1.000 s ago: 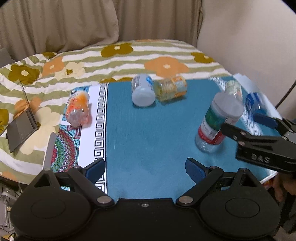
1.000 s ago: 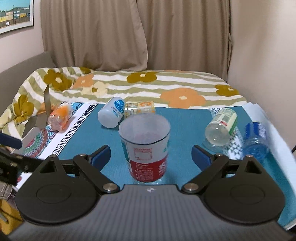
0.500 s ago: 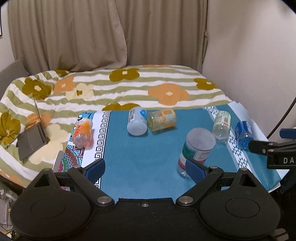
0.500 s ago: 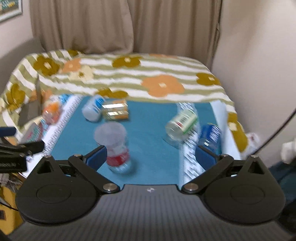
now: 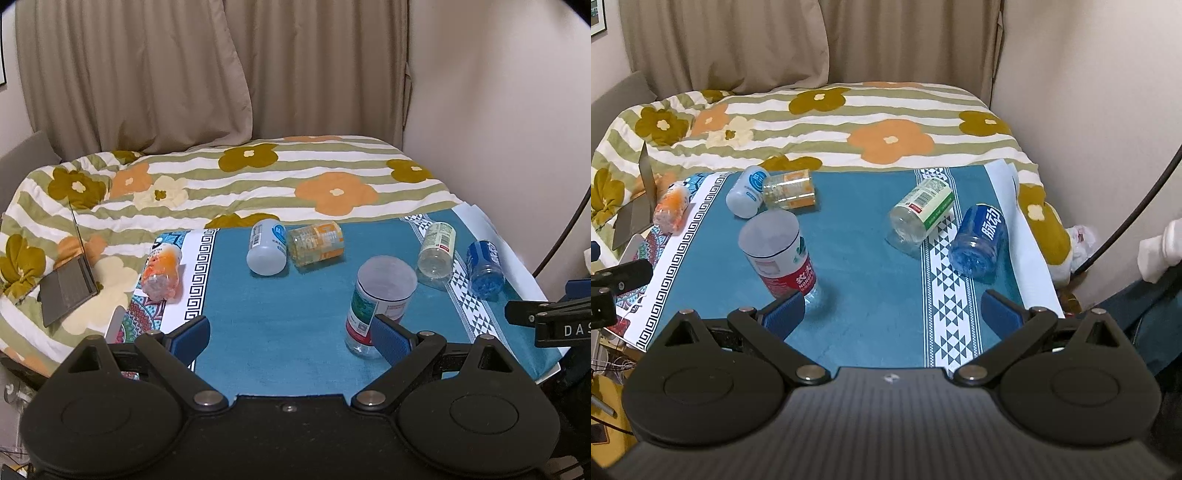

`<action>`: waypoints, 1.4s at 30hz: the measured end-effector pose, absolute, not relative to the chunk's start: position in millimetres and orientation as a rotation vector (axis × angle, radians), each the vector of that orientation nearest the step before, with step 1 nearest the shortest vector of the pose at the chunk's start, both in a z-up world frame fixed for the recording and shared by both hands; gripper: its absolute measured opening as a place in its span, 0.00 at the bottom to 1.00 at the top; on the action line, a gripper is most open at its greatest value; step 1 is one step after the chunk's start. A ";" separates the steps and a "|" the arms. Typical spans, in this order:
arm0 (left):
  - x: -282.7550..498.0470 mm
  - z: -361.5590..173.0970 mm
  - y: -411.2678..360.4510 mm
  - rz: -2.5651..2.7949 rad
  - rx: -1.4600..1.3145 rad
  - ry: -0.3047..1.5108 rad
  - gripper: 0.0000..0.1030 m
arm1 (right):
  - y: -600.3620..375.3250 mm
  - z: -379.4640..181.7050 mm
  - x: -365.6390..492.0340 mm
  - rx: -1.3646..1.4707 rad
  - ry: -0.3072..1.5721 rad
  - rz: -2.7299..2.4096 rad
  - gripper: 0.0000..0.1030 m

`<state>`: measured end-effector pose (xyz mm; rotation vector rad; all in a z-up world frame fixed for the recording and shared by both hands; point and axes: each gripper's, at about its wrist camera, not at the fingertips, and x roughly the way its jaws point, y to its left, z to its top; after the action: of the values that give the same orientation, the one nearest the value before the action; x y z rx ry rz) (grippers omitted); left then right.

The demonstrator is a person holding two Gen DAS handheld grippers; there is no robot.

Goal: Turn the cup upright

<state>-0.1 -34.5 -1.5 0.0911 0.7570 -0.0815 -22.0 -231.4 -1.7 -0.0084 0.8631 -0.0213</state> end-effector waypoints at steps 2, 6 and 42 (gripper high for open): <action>1.1 -0.8 -34.5 -0.083 0.094 0.754 0.93 | -232.7 -2.3 -21.9 -0.003 0.866 -0.022 1.00; 2.6 -0.4 -34.9 -0.090 0.101 0.751 0.93 | -233.2 -4.2 -22.5 -0.003 0.867 -0.026 1.00; 8.1 -3.3 -35.1 -0.118 0.116 0.751 0.93 | -231.6 -10.6 -21.1 0.006 0.883 -0.044 1.00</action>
<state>8.1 -35.1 -3.3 0.1165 0.7512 -0.1176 -21.1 -231.6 -10.6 0.0063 0.8825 -0.0437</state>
